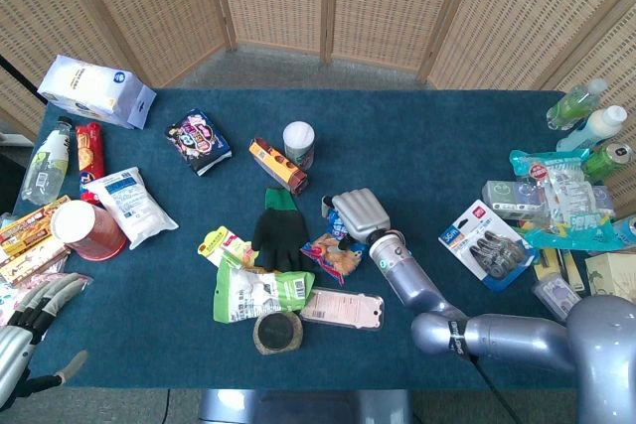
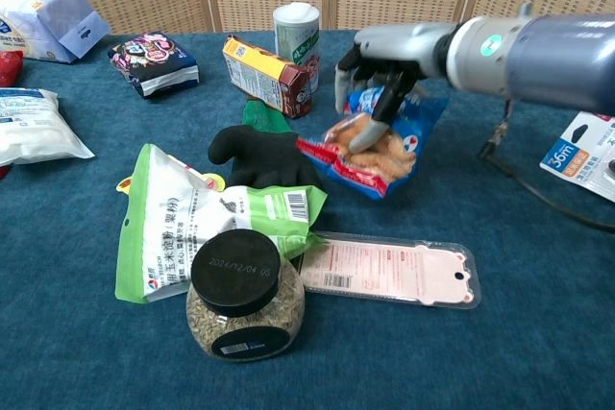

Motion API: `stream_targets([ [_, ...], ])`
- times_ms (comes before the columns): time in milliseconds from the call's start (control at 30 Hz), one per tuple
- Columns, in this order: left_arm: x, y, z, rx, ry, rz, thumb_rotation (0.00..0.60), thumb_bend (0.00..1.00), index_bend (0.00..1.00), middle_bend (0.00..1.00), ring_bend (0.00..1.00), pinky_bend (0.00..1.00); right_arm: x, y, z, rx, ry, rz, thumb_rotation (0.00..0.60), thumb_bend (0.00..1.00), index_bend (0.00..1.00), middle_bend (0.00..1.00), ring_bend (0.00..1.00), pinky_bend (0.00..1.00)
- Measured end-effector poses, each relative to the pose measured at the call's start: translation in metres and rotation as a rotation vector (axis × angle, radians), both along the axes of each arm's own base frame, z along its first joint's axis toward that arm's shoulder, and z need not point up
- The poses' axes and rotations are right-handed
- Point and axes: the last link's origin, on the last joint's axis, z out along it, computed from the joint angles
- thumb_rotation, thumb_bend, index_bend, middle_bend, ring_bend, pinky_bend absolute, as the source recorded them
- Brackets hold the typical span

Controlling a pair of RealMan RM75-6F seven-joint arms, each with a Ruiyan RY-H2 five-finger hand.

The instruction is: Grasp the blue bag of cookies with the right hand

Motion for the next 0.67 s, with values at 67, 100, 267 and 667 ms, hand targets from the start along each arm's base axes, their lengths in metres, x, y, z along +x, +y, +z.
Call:
stream_targets([
  [67, 0.001, 0.000, -0.001, -0.005, -0.004, -0.007, 0.600, 0.36, 0.01, 0.01, 0.00, 0.00, 0.002, 0.004, 0.014, -0.014, -0.045, -0.006, 0.600, 0.08, 0.66, 0.92, 1.00, 1.00],
  [100, 0.003, -0.001, -0.002, -0.008, -0.007, -0.012, 0.600, 0.36, 0.01, 0.01, 0.00, 0.00, 0.003, 0.007, 0.024, -0.025, -0.082, -0.009, 0.600, 0.08, 0.66, 0.92, 1.00, 1.00],
  [267, 0.006, -0.004, -0.004, -0.014, -0.007, -0.024, 0.600, 0.36, 0.01, 0.01, 0.00, 0.00, 0.011, 0.021, 0.062, -0.071, -0.261, -0.010, 0.600, 0.07, 0.66, 0.92, 1.00, 1.00],
  [667, 0.008, -0.011, -0.002, -0.006, -0.010, -0.038, 0.600, 0.36, 0.01, 0.01, 0.00, 0.00, 0.016, 0.052, 0.118, -0.137, -0.431, 0.033, 0.600, 0.07, 0.65, 0.91, 1.00, 1.00],
])
